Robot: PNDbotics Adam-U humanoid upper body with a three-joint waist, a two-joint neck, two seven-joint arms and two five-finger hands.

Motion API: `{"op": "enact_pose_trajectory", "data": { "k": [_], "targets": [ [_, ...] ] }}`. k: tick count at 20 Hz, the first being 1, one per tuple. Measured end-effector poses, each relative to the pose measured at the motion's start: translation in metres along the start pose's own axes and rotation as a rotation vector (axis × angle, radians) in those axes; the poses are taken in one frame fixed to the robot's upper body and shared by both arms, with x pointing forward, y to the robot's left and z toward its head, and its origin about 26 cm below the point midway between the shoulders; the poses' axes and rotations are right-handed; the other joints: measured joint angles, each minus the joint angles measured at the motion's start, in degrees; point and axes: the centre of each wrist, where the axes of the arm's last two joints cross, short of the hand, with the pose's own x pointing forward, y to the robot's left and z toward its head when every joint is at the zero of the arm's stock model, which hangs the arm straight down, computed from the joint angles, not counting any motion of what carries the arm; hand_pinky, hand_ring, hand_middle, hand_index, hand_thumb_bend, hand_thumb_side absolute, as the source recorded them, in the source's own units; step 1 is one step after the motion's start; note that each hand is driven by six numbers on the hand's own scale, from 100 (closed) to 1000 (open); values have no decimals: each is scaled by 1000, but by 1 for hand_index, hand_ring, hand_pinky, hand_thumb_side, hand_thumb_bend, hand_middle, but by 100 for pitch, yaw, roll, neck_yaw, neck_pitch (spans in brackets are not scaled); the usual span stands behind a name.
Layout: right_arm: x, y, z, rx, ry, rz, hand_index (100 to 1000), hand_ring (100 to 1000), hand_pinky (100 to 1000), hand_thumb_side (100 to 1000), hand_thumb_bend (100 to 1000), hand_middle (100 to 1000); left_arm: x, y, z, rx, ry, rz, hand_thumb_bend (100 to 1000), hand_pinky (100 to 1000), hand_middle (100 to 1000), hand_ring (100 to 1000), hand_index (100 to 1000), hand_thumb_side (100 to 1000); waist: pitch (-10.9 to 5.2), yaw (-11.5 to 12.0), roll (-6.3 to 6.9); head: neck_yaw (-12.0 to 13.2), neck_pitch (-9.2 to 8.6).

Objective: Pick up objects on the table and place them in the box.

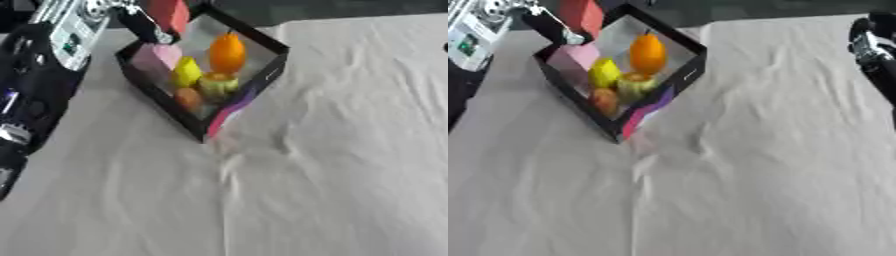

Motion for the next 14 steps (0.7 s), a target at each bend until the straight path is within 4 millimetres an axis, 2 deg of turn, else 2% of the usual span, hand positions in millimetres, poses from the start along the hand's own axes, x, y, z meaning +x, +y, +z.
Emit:
{"op": "enact_pose_trajectory", "data": {
  "k": [1, 2, 4, 7, 8, 9, 10, 12, 14],
  "targets": [
    [0, 1, 0, 3, 0, -3, 877, 780, 850, 536, 198, 797, 3, -4, -3, 3, -1, -5, 762, 865, 825, 856, 841, 152, 0, -1, 1, 9, -11],
    [0, 1, 0, 4, 1, -6, 877, 780, 850, 536, 198, 797, 4, -6, -4, 11, -1, -12, 791, 900, 868, 892, 909, 393, 1, 0, 1, 15, -12],
    [0, 1, 0, 4, 3, -7, 877, 780, 850, 536, 196, 797, 5, -4, -4, 78, 6, -17, 736, 887, 864, 878, 910, 513, 1, 25, 1, 10, -12],
    [-4, 0, 3, -1, 13, -6, 877, 780, 850, 537, 194, 797, 7, 12, 4, 284, 29, 29, 636, 844, 825, 832, 880, 526, -3, 130, 1, -55, -6],
    [-5, -1, 4, -5, 18, -5, 877, 780, 850, 536, 194, 797, 6, 18, 9, 353, 36, 69, 569, 826, 803, 811, 859, 528, -4, 163, 1, -95, -1],
    [-6, -2, 5, -10, 22, -4, 877, 780, 850, 534, 194, 797, 4, 23, 15, 416, 43, 125, 542, 818, 793, 802, 853, 521, -5, 210, 1, -144, 24],
    [-8, -3, 5, -16, 26, -3, 877, 780, 850, 531, 195, 798, 0, 27, 24, 475, 53, 189, 480, 794, 764, 770, 831, 505, -10, 259, 1, -193, 48],
    [-10, -5, 7, -30, 31, 1, 877, 780, 850, 526, 196, 798, -10, 34, 46, 575, 77, 331, 417, 770, 741, 742, 803, 506, -49, 350, 1, -301, 98],
    [-11, -9, 8, -46, 34, 8, 877, 781, 850, 526, 189, 799, -21, 35, 71, 641, 105, 471, 392, 770, 744, 742, 801, 521, -155, 437, 1, -431, 144]
  ]
}}
